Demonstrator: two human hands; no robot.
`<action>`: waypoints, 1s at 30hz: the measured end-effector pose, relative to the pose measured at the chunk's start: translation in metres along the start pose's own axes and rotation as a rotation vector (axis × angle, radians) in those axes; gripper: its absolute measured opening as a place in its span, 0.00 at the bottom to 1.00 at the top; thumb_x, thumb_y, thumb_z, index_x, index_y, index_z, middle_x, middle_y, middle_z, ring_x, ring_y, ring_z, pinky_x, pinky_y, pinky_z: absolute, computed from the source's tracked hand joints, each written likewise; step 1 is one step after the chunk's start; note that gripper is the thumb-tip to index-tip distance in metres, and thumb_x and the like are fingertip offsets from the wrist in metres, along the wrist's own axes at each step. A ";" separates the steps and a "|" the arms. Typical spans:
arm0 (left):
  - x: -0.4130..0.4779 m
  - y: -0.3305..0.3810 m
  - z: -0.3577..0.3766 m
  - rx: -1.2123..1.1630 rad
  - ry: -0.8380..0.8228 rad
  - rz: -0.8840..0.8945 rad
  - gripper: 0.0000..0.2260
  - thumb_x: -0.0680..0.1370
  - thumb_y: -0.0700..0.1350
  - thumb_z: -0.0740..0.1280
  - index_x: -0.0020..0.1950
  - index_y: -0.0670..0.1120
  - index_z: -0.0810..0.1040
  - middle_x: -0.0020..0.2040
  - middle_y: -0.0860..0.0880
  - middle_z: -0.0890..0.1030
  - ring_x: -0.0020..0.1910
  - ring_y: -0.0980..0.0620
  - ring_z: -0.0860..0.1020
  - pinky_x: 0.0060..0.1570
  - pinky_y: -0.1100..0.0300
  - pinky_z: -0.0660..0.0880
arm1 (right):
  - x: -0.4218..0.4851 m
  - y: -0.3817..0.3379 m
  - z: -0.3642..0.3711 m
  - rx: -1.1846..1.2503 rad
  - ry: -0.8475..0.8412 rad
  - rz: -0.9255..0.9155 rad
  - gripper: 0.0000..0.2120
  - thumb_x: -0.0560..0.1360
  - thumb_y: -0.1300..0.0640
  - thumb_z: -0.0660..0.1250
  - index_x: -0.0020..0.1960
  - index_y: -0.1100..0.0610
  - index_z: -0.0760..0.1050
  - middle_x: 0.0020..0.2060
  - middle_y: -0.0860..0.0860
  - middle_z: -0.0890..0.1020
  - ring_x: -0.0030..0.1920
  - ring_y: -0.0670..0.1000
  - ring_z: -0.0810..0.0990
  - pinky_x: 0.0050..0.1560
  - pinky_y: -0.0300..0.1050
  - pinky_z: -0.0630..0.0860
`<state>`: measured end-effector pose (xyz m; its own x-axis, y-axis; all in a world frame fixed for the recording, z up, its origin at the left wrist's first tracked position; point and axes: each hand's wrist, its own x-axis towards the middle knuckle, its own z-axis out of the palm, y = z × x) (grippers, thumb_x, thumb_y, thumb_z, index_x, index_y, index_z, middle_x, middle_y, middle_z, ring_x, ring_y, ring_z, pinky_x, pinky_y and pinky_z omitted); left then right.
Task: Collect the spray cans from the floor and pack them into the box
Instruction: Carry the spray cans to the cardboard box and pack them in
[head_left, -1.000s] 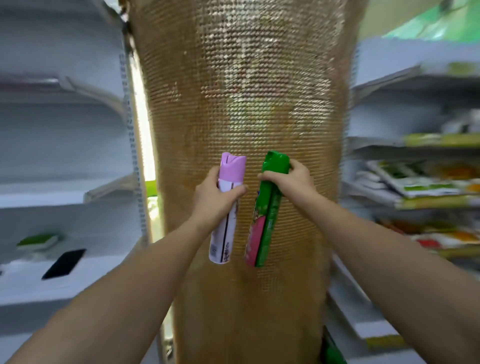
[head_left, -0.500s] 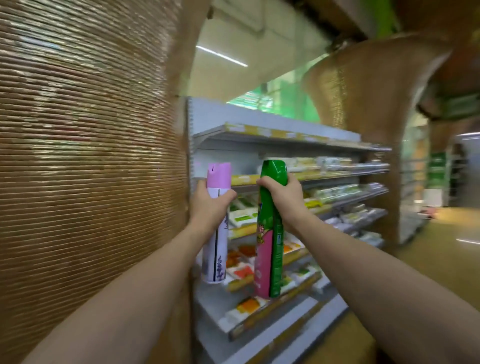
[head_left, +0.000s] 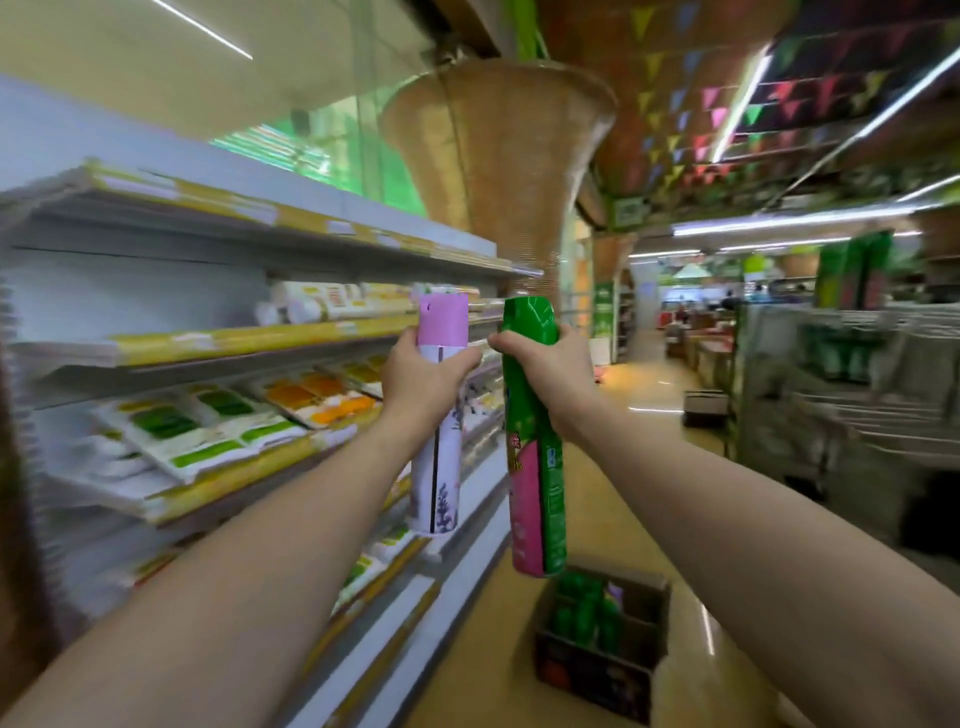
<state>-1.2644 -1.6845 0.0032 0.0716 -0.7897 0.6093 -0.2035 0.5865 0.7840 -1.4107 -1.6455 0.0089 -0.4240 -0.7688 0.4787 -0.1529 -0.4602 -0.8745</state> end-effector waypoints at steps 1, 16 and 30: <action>0.010 -0.007 0.014 -0.014 -0.017 0.003 0.18 0.69 0.51 0.78 0.53 0.48 0.75 0.43 0.49 0.79 0.42 0.45 0.79 0.42 0.50 0.77 | 0.013 0.007 -0.004 0.002 0.022 0.000 0.21 0.59 0.45 0.81 0.48 0.51 0.80 0.38 0.52 0.85 0.40 0.55 0.86 0.46 0.63 0.84; 0.168 -0.117 0.191 -0.192 -0.332 -0.001 0.24 0.65 0.57 0.76 0.57 0.50 0.76 0.47 0.48 0.81 0.44 0.46 0.82 0.47 0.46 0.82 | 0.197 0.106 -0.037 -0.149 0.305 -0.012 0.21 0.61 0.46 0.80 0.49 0.53 0.80 0.41 0.53 0.83 0.43 0.57 0.85 0.48 0.63 0.83; 0.265 -0.229 0.406 -0.249 -0.459 -0.012 0.29 0.70 0.60 0.77 0.63 0.46 0.74 0.48 0.49 0.78 0.42 0.52 0.78 0.38 0.60 0.73 | 0.389 0.250 -0.132 -0.208 0.341 -0.022 0.21 0.65 0.47 0.80 0.53 0.54 0.79 0.45 0.53 0.84 0.45 0.55 0.86 0.49 0.56 0.84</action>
<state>-1.5950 -2.1015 -0.0630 -0.3747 -0.7615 0.5289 0.0373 0.5576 0.8293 -1.7316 -2.0011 -0.0342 -0.6853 -0.5520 0.4751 -0.3282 -0.3482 -0.8781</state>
